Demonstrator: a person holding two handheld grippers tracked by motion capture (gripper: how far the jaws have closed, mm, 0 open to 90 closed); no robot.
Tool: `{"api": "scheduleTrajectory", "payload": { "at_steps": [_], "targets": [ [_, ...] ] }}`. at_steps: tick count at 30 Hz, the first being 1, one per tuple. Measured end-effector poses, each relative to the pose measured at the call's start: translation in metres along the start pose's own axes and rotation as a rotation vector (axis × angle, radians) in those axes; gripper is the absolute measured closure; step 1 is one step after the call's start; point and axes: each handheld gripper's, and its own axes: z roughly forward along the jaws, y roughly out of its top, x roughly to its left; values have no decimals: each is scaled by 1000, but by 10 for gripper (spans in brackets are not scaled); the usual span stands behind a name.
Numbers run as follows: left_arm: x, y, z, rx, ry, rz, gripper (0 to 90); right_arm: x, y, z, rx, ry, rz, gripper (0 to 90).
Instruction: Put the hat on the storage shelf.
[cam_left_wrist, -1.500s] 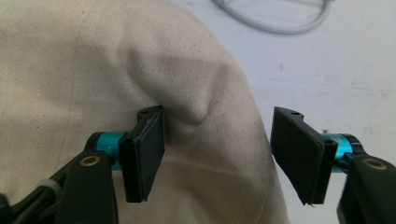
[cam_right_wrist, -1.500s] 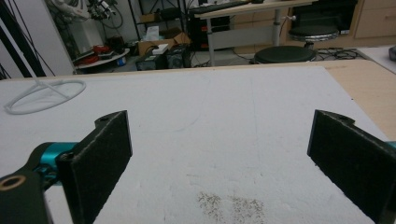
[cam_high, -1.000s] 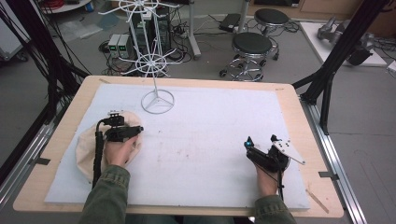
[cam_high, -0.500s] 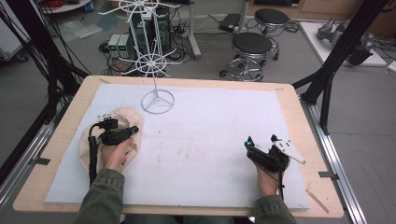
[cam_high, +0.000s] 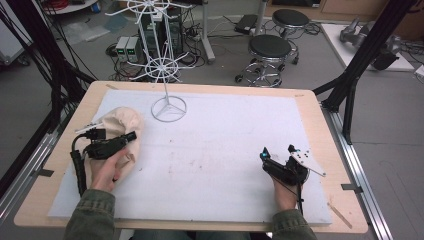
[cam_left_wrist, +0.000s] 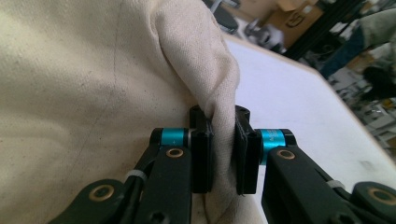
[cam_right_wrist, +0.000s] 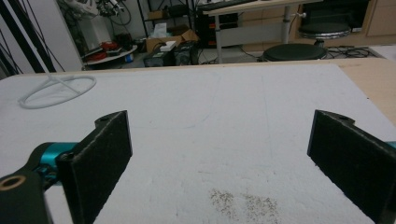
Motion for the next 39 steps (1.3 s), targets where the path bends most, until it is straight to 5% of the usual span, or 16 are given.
{"api": "scheduleTrajectory", "payload": {
  "at_steps": [6,14,21,30,39],
  "targets": [
    [-5,11,-27,-47,-108,84,796,1,0,-1,5,9,-5,53],
    [-12,21,-58,-189,-308,171,796,6,0,-3,-3,14,-46,54],
    [-23,38,-80,-277,-420,267,796,4,0,-4,-4,18,-24,54],
    [-39,60,-98,-349,-537,344,797,4,0,-4,-2,23,-13,54],
    [-54,76,-102,-339,-565,390,796,4,0,-3,-3,26,-8,54]
  ]
}}
